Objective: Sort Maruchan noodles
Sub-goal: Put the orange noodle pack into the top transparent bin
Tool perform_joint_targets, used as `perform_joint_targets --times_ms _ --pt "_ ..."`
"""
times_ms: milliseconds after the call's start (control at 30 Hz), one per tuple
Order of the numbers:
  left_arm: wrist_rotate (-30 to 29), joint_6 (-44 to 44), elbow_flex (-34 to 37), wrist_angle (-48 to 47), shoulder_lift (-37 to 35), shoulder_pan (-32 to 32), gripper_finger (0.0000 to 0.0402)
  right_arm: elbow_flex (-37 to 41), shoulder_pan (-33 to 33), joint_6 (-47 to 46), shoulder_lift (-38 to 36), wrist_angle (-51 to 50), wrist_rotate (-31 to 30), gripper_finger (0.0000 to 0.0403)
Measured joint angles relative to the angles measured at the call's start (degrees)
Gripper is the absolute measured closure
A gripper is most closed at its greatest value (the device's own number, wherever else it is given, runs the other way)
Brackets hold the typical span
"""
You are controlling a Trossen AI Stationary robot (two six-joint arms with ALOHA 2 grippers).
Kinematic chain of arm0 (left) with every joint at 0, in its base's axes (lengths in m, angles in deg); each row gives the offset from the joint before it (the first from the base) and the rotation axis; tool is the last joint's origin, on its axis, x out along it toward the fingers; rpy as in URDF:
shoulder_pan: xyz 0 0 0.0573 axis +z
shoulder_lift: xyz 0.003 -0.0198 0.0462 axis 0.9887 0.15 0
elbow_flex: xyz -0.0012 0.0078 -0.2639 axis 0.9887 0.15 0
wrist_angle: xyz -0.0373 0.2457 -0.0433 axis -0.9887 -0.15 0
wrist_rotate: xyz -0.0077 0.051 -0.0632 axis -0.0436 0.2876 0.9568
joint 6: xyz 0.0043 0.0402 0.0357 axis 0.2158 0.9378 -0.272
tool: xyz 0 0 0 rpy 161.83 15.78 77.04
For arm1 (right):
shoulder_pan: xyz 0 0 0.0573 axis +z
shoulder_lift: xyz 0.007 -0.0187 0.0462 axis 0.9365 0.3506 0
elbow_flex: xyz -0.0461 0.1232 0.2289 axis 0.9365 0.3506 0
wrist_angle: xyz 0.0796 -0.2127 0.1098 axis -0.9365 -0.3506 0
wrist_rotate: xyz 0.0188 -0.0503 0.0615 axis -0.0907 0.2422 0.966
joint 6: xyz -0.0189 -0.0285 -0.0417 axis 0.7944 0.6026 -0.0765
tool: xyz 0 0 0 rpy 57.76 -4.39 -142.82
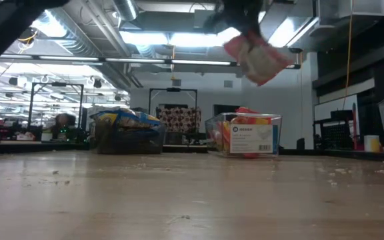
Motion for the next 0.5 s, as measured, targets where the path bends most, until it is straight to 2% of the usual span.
perform_joint_targets --times_ms 267,367,500 --pt "7.2 7.9 0.2 1.6 0.3 9.7 0.0383 0.0 0.0 0.2 0.0 0.0 -1.9 0.0056" --pt "10.3 10.9 3.2 5.8 0.3 11.2 0.0383 0.0 0.0 0.2 0.0 -0.1 -2.8 0.0056" --pt "11.6 11.6 8.8 9.4 0.4 11.1 0.0383 0.0 0.0 0.2 0.0 -0.1 -3.4 0.0056"
